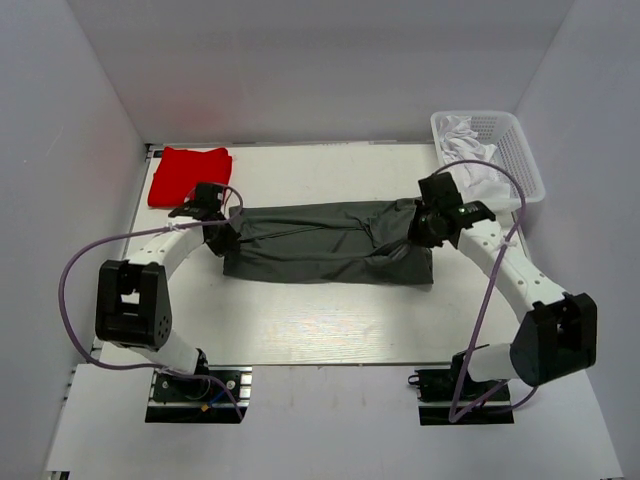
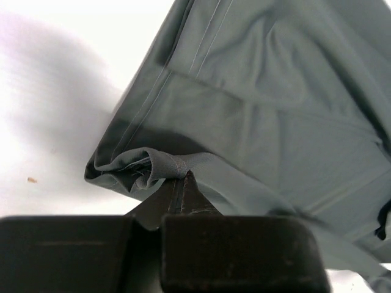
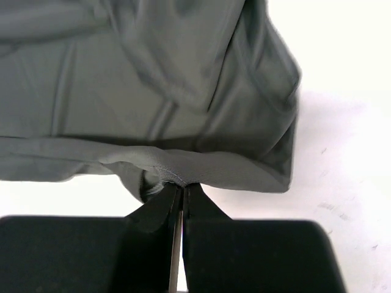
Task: Fold and stack the t-shirts
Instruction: Fold the other side of the tshirt into a rectangle, then rotate the tshirt 90 degrees
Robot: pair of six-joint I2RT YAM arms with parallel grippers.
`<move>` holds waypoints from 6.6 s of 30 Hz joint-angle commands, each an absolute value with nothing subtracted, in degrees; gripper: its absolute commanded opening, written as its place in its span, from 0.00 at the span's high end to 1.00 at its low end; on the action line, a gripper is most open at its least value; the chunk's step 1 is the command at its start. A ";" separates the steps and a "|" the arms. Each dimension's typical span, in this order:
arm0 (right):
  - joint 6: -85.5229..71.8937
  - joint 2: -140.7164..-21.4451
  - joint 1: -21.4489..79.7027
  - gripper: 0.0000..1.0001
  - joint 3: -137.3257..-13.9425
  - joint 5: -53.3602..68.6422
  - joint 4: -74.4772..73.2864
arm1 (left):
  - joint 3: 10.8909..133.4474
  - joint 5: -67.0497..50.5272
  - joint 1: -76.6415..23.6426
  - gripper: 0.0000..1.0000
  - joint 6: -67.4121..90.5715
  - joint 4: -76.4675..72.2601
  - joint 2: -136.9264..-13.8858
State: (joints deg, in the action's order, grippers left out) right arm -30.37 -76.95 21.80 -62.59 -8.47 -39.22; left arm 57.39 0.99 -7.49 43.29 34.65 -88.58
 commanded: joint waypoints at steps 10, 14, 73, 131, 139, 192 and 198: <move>-22.77 -88.32 14.07 1.00 -75.84 -3.35 -35.77 | 67.93 1.14 -6.59 1.00 39.55 35.68 -93.86; -21.01 -91.66 13.10 1.00 -79.18 -0.97 -34.54 | 71.89 2.37 -6.59 1.00 39.02 36.38 -97.20; -23.46 -119.96 13.44 0.10 -92.78 28.39 -13.63 | 79.45 -15.29 -7.03 0.00 29.44 28.39 -106.08; -18.45 -124.88 12.30 0.10 -92.97 16.09 -26.79 | 33.59 -30.74 -13.62 0.00 34.80 37.70 -84.48; -21.71 -145.80 19.85 0.10 -127.52 22.57 -32.71 | 26.89 -45.34 -20.03 0.00 42.45 41.76 -71.11; -36.21 -144.31 29.29 0.10 -122.56 -8.26 -45.00 | 56.16 0.80 -14.50 0.00 41.41 46.41 -72.40; -24.79 -143.37 22.42 0.10 -132.82 9.52 -34.83 | 57.49 -7.64 -15.73 0.00 34.64 42.11 -76.72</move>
State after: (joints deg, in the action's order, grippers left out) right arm -31.53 -145.05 24.99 -131.83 -0.30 -39.00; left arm 55.66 -1.61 -14.76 39.16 45.84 -76.49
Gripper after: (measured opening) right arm 0.904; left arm 0.998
